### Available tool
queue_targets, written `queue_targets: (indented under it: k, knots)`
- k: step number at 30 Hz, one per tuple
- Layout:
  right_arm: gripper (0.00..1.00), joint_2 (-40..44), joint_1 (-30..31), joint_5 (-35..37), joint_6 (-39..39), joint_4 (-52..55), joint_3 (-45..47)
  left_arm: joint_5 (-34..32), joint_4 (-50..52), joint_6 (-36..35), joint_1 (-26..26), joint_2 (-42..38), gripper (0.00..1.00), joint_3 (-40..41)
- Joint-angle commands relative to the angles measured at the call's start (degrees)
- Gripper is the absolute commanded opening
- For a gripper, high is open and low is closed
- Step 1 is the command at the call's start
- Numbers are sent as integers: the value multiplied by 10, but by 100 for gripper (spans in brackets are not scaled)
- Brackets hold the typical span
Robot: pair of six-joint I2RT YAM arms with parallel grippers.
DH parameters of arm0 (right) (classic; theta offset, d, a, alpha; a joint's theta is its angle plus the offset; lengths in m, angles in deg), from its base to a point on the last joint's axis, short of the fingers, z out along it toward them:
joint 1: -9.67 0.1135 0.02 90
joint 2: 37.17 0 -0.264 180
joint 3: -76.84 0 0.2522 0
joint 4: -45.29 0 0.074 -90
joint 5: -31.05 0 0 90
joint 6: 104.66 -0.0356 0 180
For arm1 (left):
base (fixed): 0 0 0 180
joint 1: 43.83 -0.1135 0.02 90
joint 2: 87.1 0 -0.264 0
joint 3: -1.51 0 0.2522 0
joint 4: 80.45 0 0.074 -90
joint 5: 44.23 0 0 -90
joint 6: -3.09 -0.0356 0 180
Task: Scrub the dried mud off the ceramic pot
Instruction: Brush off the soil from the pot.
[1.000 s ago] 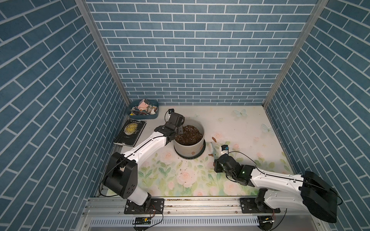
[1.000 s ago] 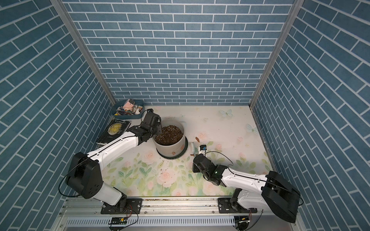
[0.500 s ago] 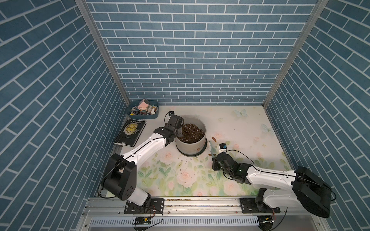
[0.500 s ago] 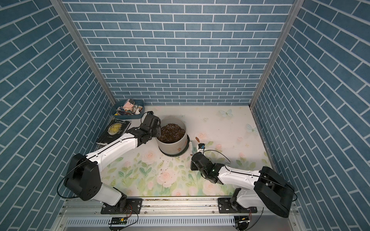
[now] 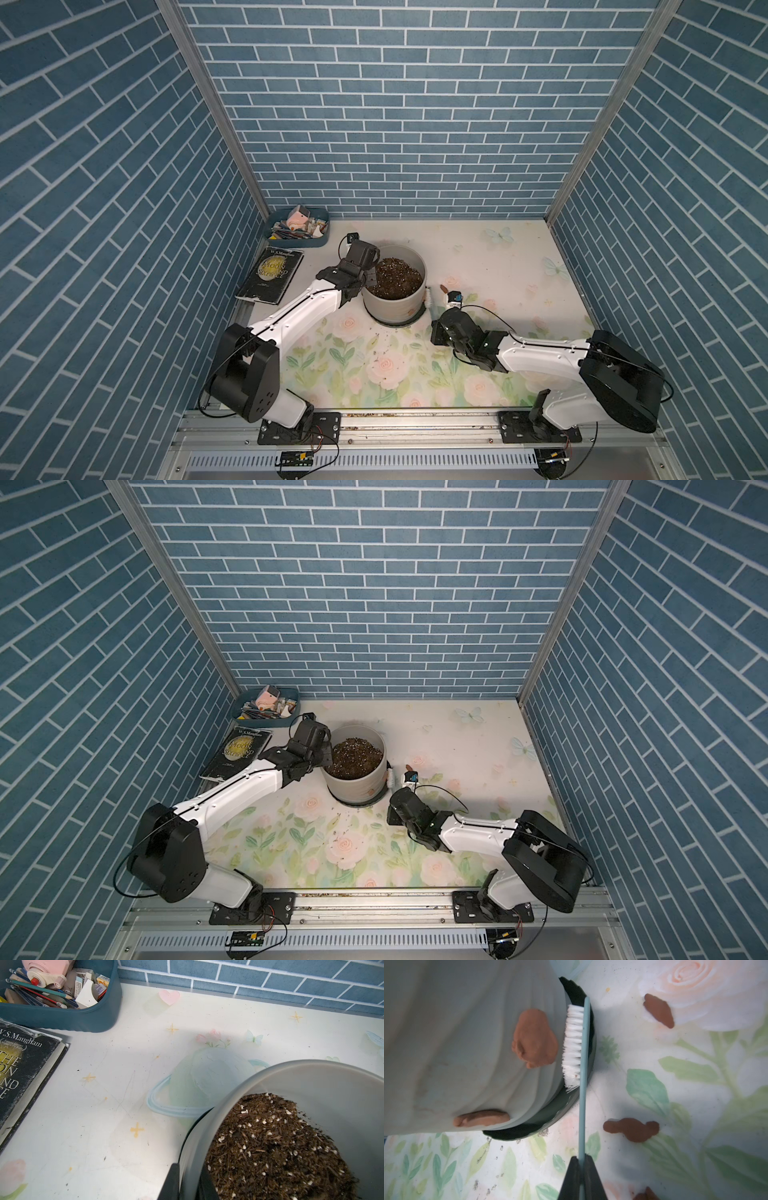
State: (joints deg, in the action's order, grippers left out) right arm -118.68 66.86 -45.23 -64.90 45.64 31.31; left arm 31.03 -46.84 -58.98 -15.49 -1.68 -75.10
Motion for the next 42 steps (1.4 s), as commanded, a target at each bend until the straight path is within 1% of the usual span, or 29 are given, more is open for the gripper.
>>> queue_targets:
  k: [1, 9, 13, 20, 27, 34, 39, 40, 41, 42]
  knots:
    - [0, 10, 21, -21, -4, -53, -5, 16, -10, 11, -1, -20, 0, 10]
    - [0, 72, 35, -33, -12, -109, 36, 15, -13, 12, 0, -19, 0, 21]
    - [0, 100, 35, -26, -15, -112, 51, 15, -15, 13, -1, -18, 0, 25]
    - [0, 124, 34, -17, -25, -107, 73, 11, -12, 12, 0, -17, 0, 23]
    - [0, 177, 33, -3, -37, -51, 99, 6, -10, 9, -1, -14, 0, 22]
    - [0, 275, 25, 36, -50, 90, 134, 5, -10, 9, 0, -15, 0, 24]
    - [0, 297, 22, 55, -39, 161, 132, 10, -10, 10, -1, -16, 0, 21]
    - [0, 294, 22, 55, -33, 163, 130, 11, -10, 11, -1, -15, 1, 18]
    - [0, 285, 22, 51, -27, 164, 127, 10, -11, 11, -1, -14, 7, 15]
    - [0, 274, 23, 50, -21, 163, 123, 11, -12, 11, -1, -11, 18, 9]
